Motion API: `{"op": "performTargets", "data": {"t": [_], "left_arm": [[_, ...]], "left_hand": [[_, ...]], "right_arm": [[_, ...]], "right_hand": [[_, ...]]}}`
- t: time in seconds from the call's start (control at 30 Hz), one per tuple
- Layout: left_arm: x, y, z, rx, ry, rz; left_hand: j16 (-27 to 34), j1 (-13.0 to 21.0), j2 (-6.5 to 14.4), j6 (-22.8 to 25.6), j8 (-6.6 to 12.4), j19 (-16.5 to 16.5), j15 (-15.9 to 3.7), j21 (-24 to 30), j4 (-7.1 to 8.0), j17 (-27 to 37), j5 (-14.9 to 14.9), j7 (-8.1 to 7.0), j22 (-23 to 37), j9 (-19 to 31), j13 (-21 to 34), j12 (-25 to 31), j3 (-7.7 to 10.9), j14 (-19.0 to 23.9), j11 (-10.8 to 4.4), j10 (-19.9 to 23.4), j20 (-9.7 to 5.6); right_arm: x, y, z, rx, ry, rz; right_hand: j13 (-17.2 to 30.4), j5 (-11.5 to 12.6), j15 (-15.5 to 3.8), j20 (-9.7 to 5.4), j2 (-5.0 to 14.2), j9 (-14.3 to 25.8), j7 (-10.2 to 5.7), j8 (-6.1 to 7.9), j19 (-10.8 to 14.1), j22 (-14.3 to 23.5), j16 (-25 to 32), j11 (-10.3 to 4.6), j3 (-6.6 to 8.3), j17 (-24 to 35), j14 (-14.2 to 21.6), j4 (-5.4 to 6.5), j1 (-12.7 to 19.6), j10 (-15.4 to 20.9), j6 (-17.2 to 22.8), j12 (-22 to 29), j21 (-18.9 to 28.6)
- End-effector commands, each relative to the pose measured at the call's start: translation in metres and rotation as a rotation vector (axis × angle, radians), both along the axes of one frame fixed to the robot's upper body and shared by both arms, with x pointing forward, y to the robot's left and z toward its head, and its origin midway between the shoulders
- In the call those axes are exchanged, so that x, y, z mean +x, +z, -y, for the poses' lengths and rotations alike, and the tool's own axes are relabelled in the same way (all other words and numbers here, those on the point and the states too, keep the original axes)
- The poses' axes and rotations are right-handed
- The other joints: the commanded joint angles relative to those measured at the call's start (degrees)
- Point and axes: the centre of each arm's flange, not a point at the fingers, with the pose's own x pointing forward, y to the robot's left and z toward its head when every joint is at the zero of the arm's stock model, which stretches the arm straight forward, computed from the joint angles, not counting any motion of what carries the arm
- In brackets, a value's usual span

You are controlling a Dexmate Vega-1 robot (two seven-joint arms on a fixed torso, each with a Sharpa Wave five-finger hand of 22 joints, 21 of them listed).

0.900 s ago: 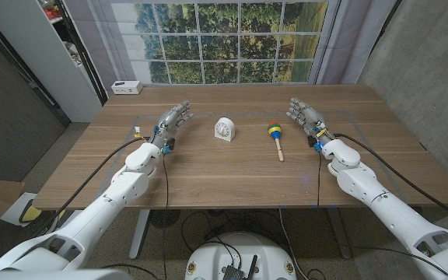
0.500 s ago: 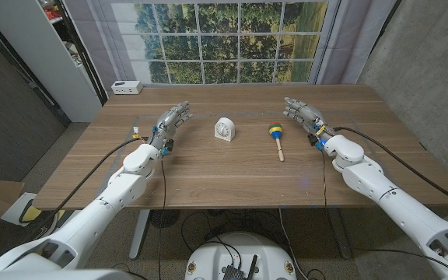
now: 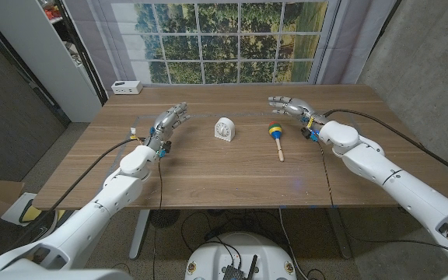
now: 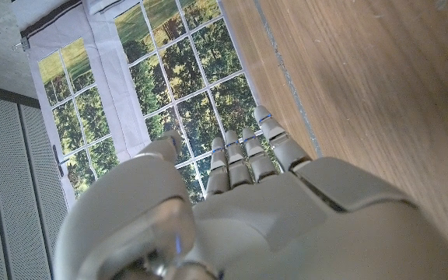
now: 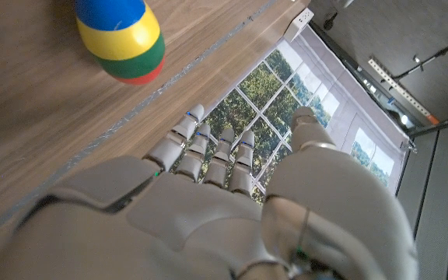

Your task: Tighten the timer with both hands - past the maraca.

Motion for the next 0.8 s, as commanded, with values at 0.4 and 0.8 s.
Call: {"op": "performTargets", "data": {"t": [0.4, 0.8], "left_arm": [[-0.004, -0.010, -0.006, 0.001, 0.010, -0.003], [-0.006, -0.014, -0.009, 0.005, -0.001, -0.007]], "left_hand": [[0.08, 0.63, -0.05, 1.12, 0.56, -0.38, 0.29, -0.11, -0.69, 0.16, 0.03, 0.25, 0.29, 0.28, 0.11, 0.58, 0.10, 0.50, 0.11, 0.69, 0.48], [0.07, 0.69, 0.13, 1.33, 0.53, -0.48, 0.38, -0.06, -0.95, 0.18, -0.01, 0.36, 0.31, 0.32, 0.15, 0.68, 0.32, 0.52, 0.08, 0.83, 0.59]], "right_arm": [[0.002, 0.046, -0.061, -0.553, 0.058, -0.001], [0.005, 0.062, -0.098, -0.828, 0.082, 0.063]], "right_hand": [[0.18, 1.77, -8.70, -0.51, 1.25, 0.00, -2.86, -1.57, -3.19, 0.23, 0.02, -1.98, 3.59, 0.34, -4.10, -0.57, 12.34, -6.78, -6.89, -1.61, 0.01], [-0.30, 3.02, -9.49, -1.39, 1.14, -0.08, -4.86, -1.75, -4.78, 0.21, -0.03, -4.44, 5.53, 0.37, -6.56, -0.07, 20.52, -11.69, -11.00, -1.96, 0.06]]}}
